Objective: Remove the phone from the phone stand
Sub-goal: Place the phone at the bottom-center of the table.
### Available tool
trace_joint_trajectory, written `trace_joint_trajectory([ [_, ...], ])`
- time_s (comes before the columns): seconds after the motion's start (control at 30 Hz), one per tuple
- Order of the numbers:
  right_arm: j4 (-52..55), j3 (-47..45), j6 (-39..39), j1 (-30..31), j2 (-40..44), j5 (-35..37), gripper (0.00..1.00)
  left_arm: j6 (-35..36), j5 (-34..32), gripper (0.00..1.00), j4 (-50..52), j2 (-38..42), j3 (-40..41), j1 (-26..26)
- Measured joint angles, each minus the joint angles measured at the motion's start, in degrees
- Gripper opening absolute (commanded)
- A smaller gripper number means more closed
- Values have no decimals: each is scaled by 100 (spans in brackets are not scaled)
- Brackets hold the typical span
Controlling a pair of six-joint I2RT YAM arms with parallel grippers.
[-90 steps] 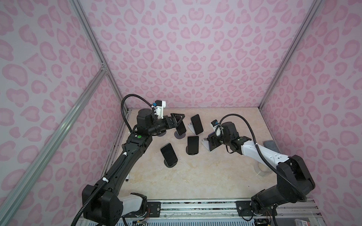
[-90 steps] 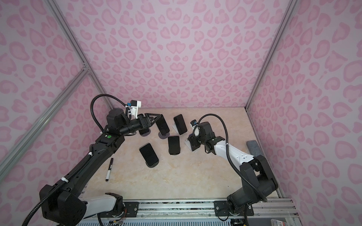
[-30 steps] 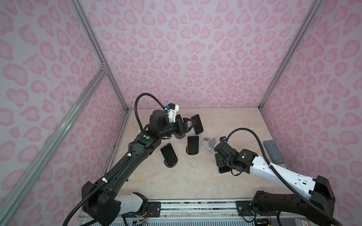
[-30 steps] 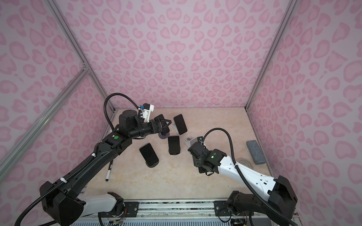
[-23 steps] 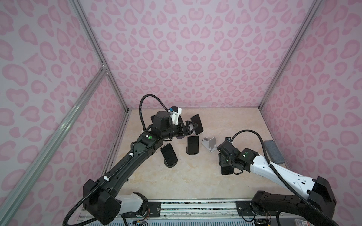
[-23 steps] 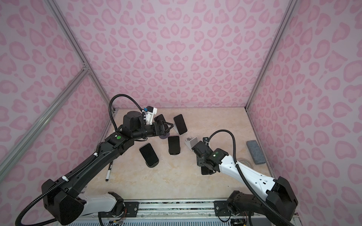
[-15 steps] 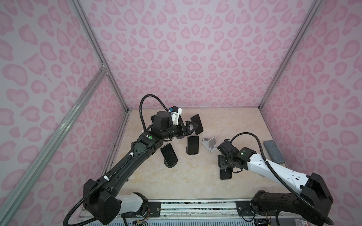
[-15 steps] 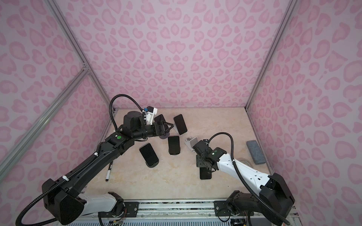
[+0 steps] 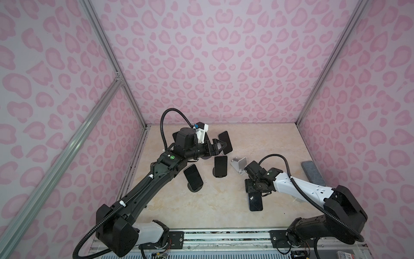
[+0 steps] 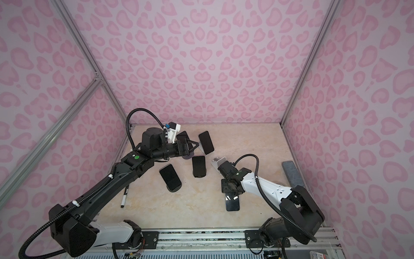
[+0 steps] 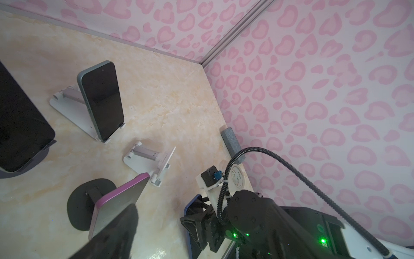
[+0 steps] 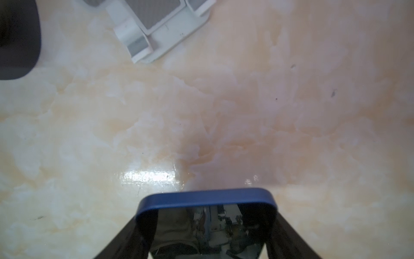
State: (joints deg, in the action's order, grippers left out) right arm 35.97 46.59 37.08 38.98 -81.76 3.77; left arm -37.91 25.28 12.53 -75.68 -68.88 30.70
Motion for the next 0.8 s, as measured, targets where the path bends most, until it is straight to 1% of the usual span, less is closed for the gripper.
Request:
trace_joint_trajectory([
  [0.4, -350, -321, 286, 68, -90, 249, 62, 2, -17, 92, 4, -26, 0, 0],
  [0.63, -334, -249, 396, 284, -337, 450, 64, 2, -133, 93, 37, -15, 0, 0],
  [0.8, -302, -129, 621, 629, -573, 789, 65, 0, -170, 93, 94, -13, 0, 0],
])
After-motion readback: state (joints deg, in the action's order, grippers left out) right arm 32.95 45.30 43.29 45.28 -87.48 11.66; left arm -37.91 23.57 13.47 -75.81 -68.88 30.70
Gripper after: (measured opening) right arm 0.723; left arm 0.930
